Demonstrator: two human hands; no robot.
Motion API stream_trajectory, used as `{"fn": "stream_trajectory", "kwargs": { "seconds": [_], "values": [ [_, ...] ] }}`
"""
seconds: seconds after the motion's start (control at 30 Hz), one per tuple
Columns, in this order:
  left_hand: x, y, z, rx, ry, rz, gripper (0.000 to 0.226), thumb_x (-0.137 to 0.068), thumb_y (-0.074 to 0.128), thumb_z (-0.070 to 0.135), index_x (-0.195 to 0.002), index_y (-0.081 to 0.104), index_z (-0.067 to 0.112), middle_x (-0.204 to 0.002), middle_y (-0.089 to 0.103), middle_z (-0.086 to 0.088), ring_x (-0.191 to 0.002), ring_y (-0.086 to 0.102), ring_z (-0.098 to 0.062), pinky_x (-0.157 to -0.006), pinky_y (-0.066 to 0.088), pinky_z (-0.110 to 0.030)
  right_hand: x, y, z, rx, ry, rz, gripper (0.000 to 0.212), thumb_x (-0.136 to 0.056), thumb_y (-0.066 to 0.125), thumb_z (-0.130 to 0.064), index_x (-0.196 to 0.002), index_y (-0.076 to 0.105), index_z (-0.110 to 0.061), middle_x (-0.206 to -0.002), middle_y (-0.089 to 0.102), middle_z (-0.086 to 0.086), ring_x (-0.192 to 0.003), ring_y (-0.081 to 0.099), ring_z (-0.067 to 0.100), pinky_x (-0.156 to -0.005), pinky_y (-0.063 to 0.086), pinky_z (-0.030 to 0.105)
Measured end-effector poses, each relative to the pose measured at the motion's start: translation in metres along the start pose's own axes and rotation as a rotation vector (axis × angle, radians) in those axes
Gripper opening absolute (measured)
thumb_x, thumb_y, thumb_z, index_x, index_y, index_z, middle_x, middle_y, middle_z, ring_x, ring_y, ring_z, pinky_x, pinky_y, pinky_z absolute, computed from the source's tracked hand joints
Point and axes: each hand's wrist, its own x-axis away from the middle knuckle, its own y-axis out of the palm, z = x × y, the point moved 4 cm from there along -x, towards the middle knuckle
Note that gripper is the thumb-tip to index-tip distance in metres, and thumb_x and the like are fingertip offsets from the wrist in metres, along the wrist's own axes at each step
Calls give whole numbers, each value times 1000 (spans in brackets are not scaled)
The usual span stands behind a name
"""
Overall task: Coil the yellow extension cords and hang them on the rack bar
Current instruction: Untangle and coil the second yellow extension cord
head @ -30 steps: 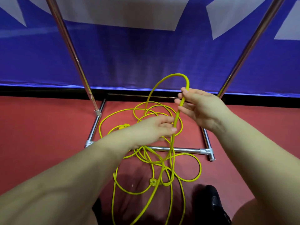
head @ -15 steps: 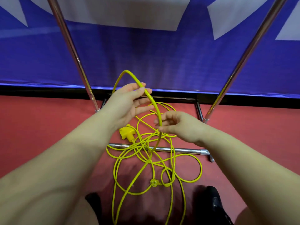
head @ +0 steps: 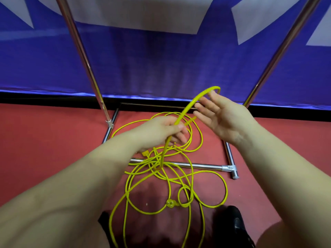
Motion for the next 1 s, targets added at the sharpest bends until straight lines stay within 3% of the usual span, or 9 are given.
{"fn": "stream_trajectory", "kwargs": {
  "seconds": [0.1,0.2,0.3,0.37,0.47,0.6,0.7,0.83,1.0],
  "values": [
    [-1,-12,6,314,37,133,22,-100,37,21,-88,55,16,-63,66,5,-67,68,-10,-68,55,-27,4,3,18,405,59,-96,17,-89,59,-20,-105,58,-18,-95,64,0,-89,62,15,-78,52,29],
    [0,-20,12,630,83,214,21,-100,38,18,-89,55,12,-60,65,2,-64,69,-15,-64,58,-32,14,10,50,788,117,-316,34,-85,65,-17,-117,56,-13,-88,63,-5,-79,59,3,-71,47,14],
    [2,-25,15,742,112,244,19,-99,40,18,-91,56,12,-65,65,-1,-67,70,-17,-65,58,-34,24,15,73,924,163,-530,19,-87,62,-6,-105,59,-12,-89,64,0,-80,60,7,-76,48,13],
    [2,-28,15,774,122,241,18,-98,42,20,-95,58,12,-74,66,-3,-72,71,-19,-68,59,-34,23,17,73,919,134,-546,16,-90,55,1,-91,58,-15,-83,63,3,-71,60,5,-69,49,12],
    [0,-28,13,615,99,190,22,-98,40,26,-105,59,18,-94,69,-2,-89,69,-17,-83,55,-34,17,16,56,836,59,-414,20,-93,50,-1,-84,57,-17,-75,63,2,-64,60,8,-58,48,17],
    [4,-7,-2,-68,-23,5,17,-96,47,26,-110,58,25,-103,64,9,-99,58,-6,-88,43,-23,7,7,22,541,-12,-175,17,-96,47,-9,-90,58,-20,-66,64,-6,-56,64,3,-53,53,18],
    [3,6,-13,-455,-33,-125,13,-96,49,16,-104,59,14,-115,65,-1,-99,57,-9,-93,42,-27,2,-2,7,267,2,-61,14,-96,47,-13,-92,59,-19,-66,66,-8,-59,68,6,-55,56,21],
    [1,1,-6,-268,-23,-19,24,-99,39,8,-112,58,0,-97,66,-5,-81,59,-8,-74,49,-15,-2,-8,8,169,11,-2,7,-94,52,-21,-94,58,-16,-88,68,3,-76,71,12,-63,58,25],
    [3,-9,7,118,27,104,23,-100,37,11,-107,58,9,-85,65,1,-67,66,0,-62,52,-11,5,-6,33,592,145,-218,11,-87,60,-25,-97,60,-21,-94,66,-2,-92,61,12,-88,46,31]
  ]
}}
